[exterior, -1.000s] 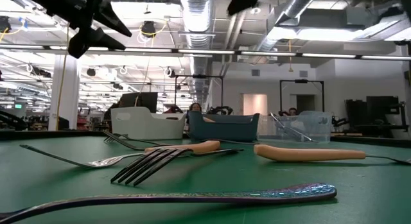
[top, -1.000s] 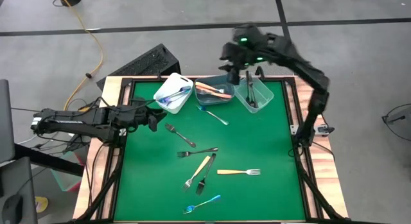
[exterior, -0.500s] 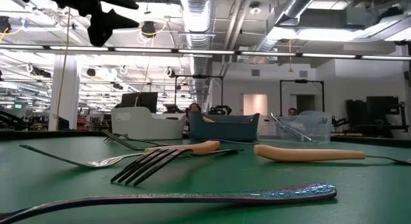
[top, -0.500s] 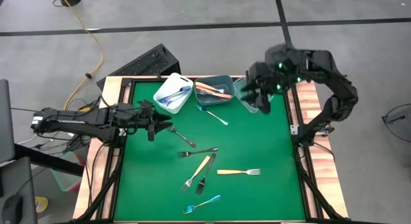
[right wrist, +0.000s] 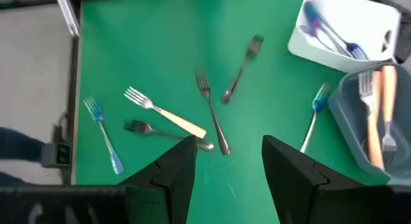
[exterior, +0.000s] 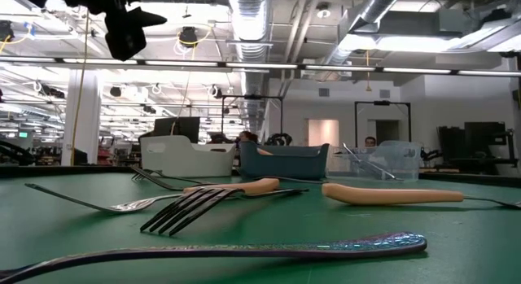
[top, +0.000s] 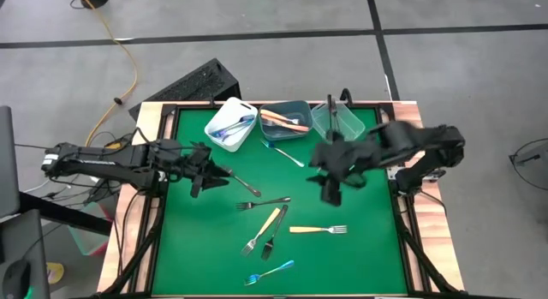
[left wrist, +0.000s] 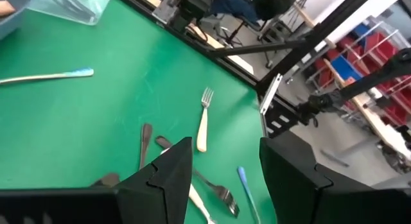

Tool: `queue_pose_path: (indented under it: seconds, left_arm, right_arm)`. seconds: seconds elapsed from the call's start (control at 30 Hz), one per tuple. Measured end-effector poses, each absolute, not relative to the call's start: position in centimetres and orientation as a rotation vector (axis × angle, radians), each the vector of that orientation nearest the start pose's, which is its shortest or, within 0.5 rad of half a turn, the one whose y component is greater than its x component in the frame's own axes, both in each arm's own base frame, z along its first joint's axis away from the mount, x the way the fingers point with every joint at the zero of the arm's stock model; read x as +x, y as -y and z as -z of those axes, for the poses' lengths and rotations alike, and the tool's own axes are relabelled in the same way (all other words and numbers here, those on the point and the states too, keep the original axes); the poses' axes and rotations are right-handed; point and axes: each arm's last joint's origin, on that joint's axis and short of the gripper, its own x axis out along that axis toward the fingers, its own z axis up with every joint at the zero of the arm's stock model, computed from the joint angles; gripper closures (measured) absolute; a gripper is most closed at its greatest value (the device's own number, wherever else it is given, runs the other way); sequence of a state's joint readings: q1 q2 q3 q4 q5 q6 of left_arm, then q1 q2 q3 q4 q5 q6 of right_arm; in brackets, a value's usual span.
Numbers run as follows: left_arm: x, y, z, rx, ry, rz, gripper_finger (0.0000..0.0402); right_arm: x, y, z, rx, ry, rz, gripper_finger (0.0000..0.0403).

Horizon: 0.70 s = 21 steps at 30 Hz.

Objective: Sort silverware by color (type)
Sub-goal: Put the black fork into the transparent bin

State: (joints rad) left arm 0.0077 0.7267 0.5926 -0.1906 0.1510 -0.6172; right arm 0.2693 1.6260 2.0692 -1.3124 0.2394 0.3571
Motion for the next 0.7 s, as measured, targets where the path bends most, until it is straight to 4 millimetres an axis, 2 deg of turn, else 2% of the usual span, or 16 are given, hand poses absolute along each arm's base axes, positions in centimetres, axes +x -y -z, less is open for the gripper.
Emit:
queue_pose_path:
  seconds: [0.13,0.27,0.47,0.7]
  left_arm:
    - [16.4,0.4,-27.2,-0.614,-0.375,0.005,0.0237]
    - [16.4,0.4,-27.1,-0.601,-0.381,-0.022,0.0237]
    - [16.2,0.2,-26.7,-0.582,-0.416,-0.077,0.0237]
    - [15.7,0.1,-25.7,-0.572,-0.509,-0.162,0.0237]
  right_arm:
    - [31.4,-8.1,-42.7,0.071,-0.829,0.094,0.0212]
    - [34.8,-8.2,-39.9,-0.007,-0.830,0.073,0.0212]
    - [40.8,-6.5,-35.1,-0.081,-0.829,0.092,0.0212]
    - [45.7,-3.6,-28.2,-0.023,-0.914,0.179,0.0212]
